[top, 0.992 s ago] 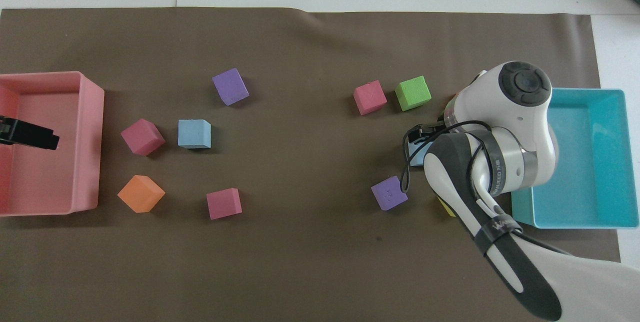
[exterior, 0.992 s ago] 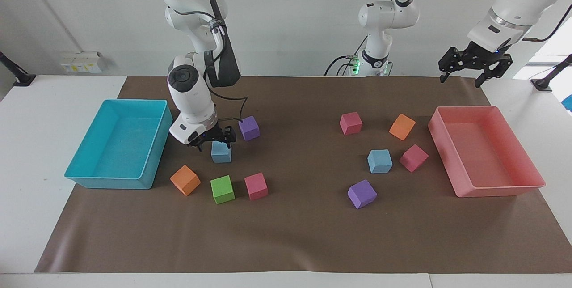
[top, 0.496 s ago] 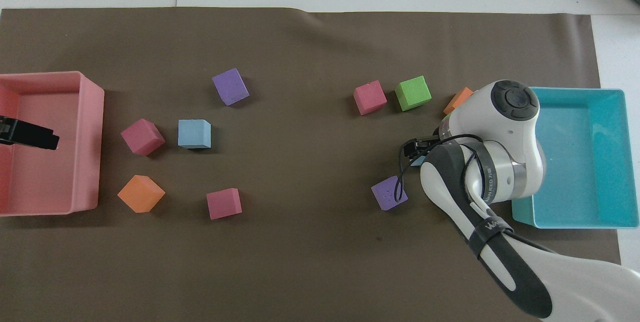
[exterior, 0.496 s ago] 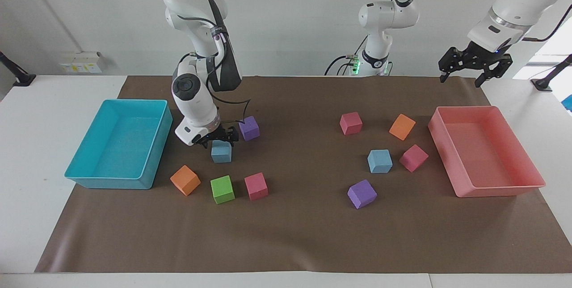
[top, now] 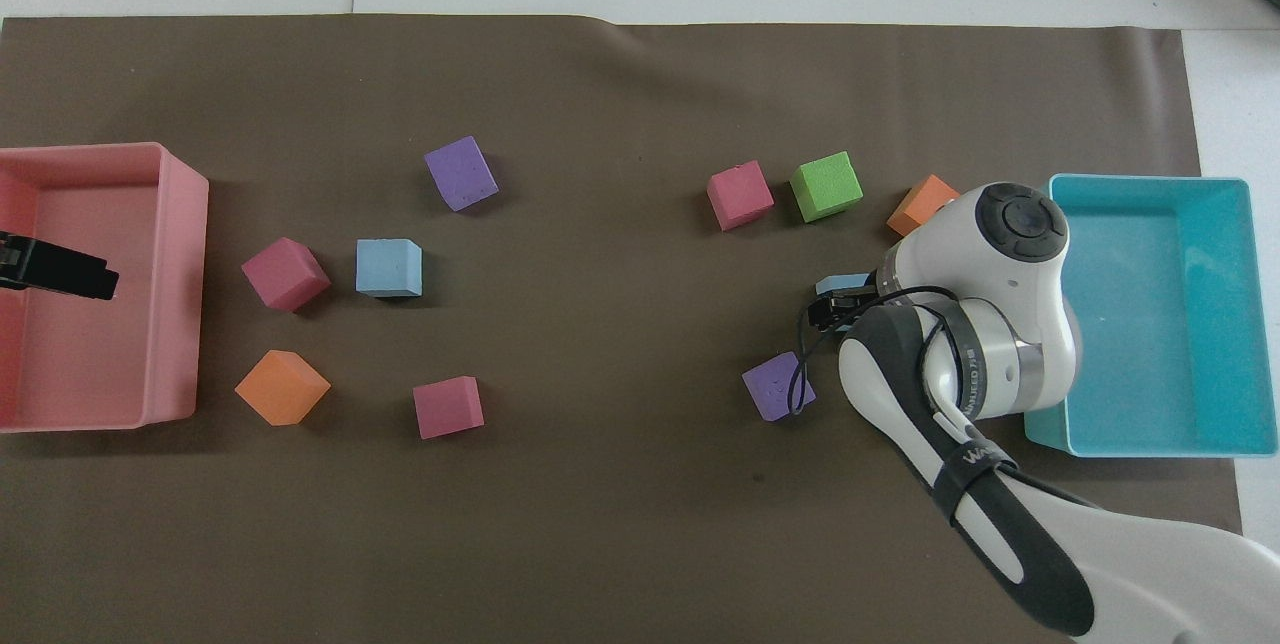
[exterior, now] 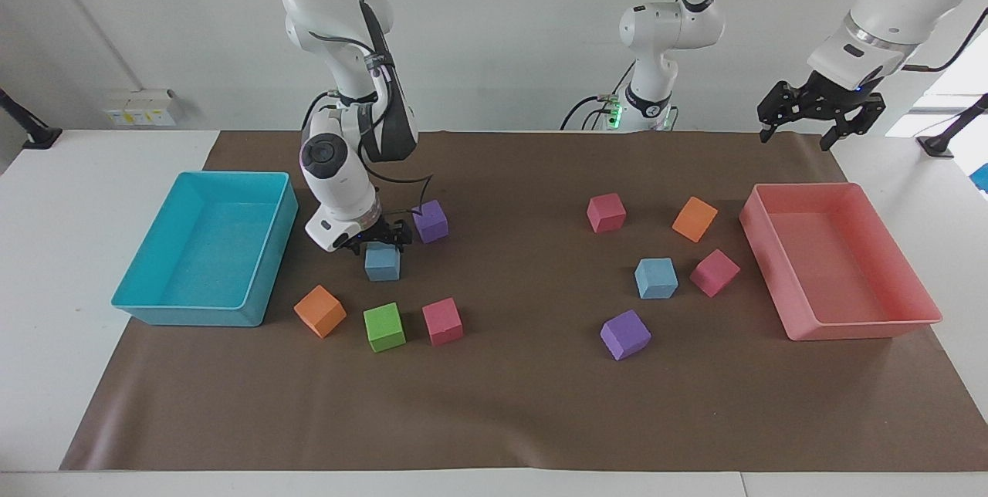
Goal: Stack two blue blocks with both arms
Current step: 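Lower the right gripper and close it on the blue cube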
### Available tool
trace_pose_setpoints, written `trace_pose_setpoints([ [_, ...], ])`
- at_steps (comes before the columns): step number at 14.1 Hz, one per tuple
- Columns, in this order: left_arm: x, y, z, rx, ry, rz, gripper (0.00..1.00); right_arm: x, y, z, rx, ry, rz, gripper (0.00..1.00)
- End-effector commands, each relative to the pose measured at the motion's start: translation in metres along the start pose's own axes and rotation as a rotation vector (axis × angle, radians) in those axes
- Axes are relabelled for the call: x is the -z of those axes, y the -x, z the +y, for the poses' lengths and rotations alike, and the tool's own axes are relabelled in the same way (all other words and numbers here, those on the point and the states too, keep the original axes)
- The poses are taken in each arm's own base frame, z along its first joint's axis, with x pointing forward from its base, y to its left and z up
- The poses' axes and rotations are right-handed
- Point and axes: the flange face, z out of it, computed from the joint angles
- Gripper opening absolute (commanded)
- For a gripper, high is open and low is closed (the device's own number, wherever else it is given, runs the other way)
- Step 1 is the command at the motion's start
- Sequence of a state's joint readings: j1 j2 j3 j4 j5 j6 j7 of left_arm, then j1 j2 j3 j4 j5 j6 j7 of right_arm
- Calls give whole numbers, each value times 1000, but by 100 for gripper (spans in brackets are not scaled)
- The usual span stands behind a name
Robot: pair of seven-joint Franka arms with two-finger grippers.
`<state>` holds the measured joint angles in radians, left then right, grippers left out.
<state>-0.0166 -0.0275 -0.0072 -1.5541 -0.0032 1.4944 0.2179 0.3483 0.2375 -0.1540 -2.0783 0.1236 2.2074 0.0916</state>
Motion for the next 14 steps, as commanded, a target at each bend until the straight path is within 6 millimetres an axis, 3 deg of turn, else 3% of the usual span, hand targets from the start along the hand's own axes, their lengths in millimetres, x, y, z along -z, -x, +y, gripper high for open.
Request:
trace_pose_setpoints([
  [1,1,10,-1,-11,-2,-1,100,-2,6,1,-31,-20,16,100],
  [10,1,9,0,-13,-4,1,100,-9,8,1,-31,-19,37,99],
  [13,1,9,0,-13,-2,-1,100,-10,8,2,-32,-19,37,19],
  [14,1,9,0,-13,-2,-1,100,-10,8,2,-32,-19,37,4],
])
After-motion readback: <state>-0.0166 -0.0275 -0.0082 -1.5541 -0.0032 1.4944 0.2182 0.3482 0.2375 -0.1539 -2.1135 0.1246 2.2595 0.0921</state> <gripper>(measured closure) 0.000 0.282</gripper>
